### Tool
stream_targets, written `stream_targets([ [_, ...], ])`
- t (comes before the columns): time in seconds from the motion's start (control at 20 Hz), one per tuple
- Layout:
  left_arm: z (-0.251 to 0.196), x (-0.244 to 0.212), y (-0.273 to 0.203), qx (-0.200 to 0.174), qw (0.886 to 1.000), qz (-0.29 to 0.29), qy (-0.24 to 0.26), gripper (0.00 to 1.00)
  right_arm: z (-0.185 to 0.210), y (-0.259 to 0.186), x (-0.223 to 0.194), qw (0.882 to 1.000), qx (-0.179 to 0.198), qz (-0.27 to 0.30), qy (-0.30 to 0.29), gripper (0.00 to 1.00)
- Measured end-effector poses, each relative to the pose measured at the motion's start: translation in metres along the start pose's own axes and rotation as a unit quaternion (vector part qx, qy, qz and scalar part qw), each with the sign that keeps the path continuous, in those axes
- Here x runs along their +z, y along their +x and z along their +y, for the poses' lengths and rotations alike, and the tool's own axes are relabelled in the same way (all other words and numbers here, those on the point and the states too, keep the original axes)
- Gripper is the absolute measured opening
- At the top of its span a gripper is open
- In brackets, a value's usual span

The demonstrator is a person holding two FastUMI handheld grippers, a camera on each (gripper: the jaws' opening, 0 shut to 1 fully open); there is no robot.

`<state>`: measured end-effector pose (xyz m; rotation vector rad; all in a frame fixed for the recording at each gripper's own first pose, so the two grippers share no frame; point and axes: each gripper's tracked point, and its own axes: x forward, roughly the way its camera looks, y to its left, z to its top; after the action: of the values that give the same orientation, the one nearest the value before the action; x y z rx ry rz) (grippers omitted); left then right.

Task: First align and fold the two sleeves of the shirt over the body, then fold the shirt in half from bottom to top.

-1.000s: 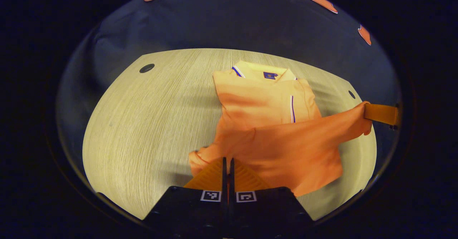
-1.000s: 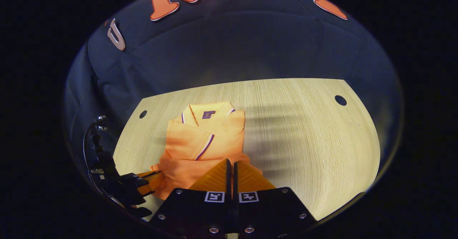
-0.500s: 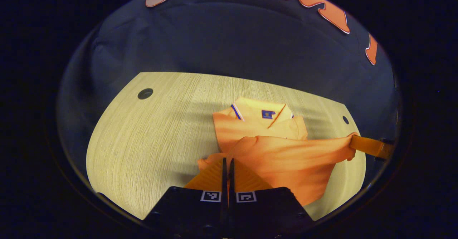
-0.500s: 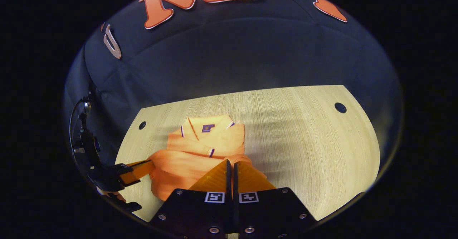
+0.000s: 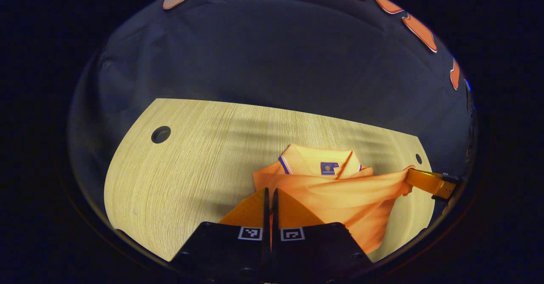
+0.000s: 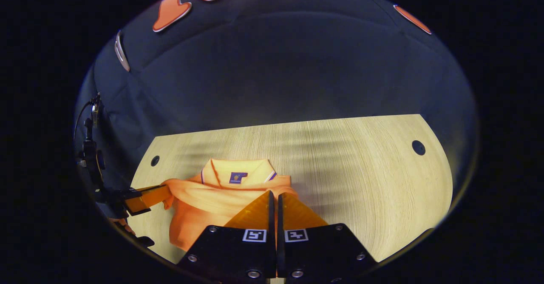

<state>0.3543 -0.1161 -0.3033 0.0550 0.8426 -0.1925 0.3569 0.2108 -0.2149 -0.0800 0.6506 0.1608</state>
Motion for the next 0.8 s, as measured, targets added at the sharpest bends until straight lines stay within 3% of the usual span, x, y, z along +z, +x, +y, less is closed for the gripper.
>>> stream_targets([
  [0.05, 0.001, 0.000, 0.005, 0.000, 1.000, 0.003, 0.003, 0.01, -0.003, 0.006, -0.002, 1.000, -0.009, 0.006, 0.002, 0.01],
  [0.15, 0.006, 0.004, 0.013, 0.004, 1.000, -0.002, 0.008, 0.19, -0.006, 0.010, 0.002, 1.000, -0.018, 0.007, 0.001, 0.12],
  [0.3, 0.017, 0.012, 0.009, 0.022, 0.999, -0.012, 0.021, 0.99, -0.013, 0.007, 0.008, 0.999, -0.031, -0.011, -0.010, 0.98],
  [0.55, 0.012, 0.037, -0.019, 0.023, 0.998, -0.052, 0.039, 0.98, -0.012, -0.021, 0.026, 0.999, -0.024, -0.034, -0.002, 0.98],
  [0.8, -0.009, 0.079, -0.083, 0.014, 0.992, -0.119, 0.050, 0.99, -0.006, -0.077, 0.052, 0.996, -0.021, -0.086, -0.016, 0.98],
])
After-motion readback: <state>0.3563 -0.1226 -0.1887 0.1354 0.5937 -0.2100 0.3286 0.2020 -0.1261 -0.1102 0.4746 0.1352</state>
